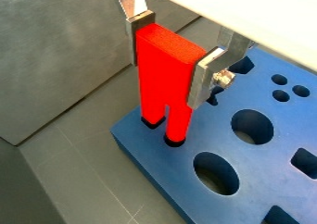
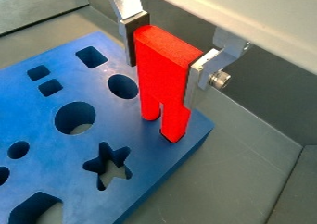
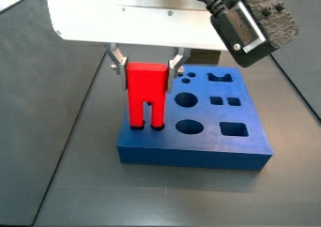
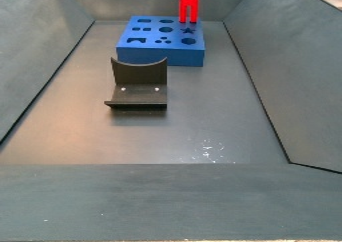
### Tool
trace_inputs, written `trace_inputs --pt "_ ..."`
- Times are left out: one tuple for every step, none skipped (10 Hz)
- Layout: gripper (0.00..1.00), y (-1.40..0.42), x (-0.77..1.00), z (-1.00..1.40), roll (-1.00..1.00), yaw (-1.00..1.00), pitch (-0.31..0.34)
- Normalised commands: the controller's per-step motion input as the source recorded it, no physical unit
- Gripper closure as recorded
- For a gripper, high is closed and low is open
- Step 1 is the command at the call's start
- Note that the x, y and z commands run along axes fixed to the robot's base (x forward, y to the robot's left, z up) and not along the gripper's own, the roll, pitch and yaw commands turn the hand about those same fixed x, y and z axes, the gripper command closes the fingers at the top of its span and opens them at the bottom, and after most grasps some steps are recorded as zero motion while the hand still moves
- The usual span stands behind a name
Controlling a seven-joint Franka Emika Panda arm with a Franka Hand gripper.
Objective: Pick up the square-circle object. Move up. Move to above the board. Insert the square-circle object.
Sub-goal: Insert the square-circle object.
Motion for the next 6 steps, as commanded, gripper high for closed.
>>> trace_inputs --pt "1.00 -0.14 0.02 -0.11 0.07 0.00 0.000" --pt "1.00 -0.05 0.00 -0.08 0.02 0.00 0.000" --pt "1.00 0.00 0.00 -0.06 0.01 0.00 0.000" --pt "1.00 0.00 0.00 -0.09 0.00 0.00 0.000" --pt "1.00 0.00 0.00 -0.15 0.00 0.00 0.000" --pt "1.00 0.00 0.00 -0.21 0.00 0.00 0.000"
